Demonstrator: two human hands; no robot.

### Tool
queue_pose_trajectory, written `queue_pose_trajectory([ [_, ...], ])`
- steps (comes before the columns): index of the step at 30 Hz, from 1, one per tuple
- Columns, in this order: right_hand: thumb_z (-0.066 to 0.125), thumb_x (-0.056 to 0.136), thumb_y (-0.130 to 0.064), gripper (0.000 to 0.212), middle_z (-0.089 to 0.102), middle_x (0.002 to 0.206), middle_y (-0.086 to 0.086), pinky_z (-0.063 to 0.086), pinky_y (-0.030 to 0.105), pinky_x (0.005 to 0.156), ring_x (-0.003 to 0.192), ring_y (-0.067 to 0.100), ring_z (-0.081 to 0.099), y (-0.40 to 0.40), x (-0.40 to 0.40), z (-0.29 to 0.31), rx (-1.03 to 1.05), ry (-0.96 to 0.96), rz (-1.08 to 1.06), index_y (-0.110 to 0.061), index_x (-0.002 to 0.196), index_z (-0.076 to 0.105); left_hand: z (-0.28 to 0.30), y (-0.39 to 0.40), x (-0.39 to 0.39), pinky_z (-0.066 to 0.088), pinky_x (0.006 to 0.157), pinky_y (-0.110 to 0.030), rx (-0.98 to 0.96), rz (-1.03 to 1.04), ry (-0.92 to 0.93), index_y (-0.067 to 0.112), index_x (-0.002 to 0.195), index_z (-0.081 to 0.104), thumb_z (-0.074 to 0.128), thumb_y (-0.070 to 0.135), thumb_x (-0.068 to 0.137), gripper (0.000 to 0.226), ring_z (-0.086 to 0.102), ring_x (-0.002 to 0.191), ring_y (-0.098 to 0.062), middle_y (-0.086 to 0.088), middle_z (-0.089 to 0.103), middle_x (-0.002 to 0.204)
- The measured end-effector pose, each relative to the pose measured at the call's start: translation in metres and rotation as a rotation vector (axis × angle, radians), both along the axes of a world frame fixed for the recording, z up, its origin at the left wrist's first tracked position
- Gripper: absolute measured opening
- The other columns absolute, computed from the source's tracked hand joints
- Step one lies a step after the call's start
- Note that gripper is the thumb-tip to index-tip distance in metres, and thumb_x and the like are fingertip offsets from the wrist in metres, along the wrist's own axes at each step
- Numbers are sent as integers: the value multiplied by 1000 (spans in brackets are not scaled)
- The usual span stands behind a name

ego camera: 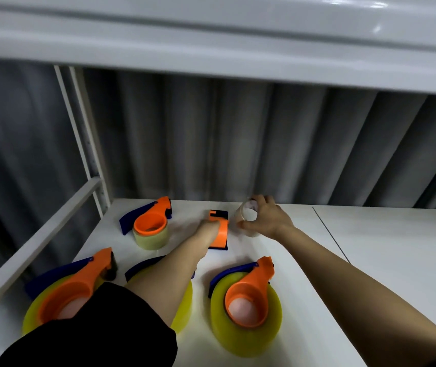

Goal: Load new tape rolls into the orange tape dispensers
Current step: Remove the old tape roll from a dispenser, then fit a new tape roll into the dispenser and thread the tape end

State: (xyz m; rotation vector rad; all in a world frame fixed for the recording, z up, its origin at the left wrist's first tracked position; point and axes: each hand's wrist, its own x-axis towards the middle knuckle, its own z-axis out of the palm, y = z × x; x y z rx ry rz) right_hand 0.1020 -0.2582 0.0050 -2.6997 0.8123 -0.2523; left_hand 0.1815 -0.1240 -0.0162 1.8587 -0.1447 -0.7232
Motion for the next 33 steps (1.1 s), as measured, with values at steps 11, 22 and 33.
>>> queue_pose_trajectory([
  [11,67,70,-64,84,39,139,2,52,37,88,119,27,49,17,-9,11,-41,20,-10,-27,139,34,30,12,1,45,97,-39,209,-142,-491,13,137,35,57,22,89,54,46,120,-31,-13,37,137],
  [22,61,75,-62,79,41,136,5,48,37,90,119,28,48,53,-23,38,-84,46,-75,-27,140,35,60,33,-21,40,99,-41,355,-640,-999,16,138,33,66,46,78,74,44,125,-30,-10,40,138],
  [33,59,76,-64,82,39,142,6,45,36,92,125,29,45,43,-92,40,-100,75,-173,-27,144,31,54,10,-81,40,99,-40,324,-654,-1037,20,135,35,71,59,68,85,47,125,-27,-6,45,137],
])
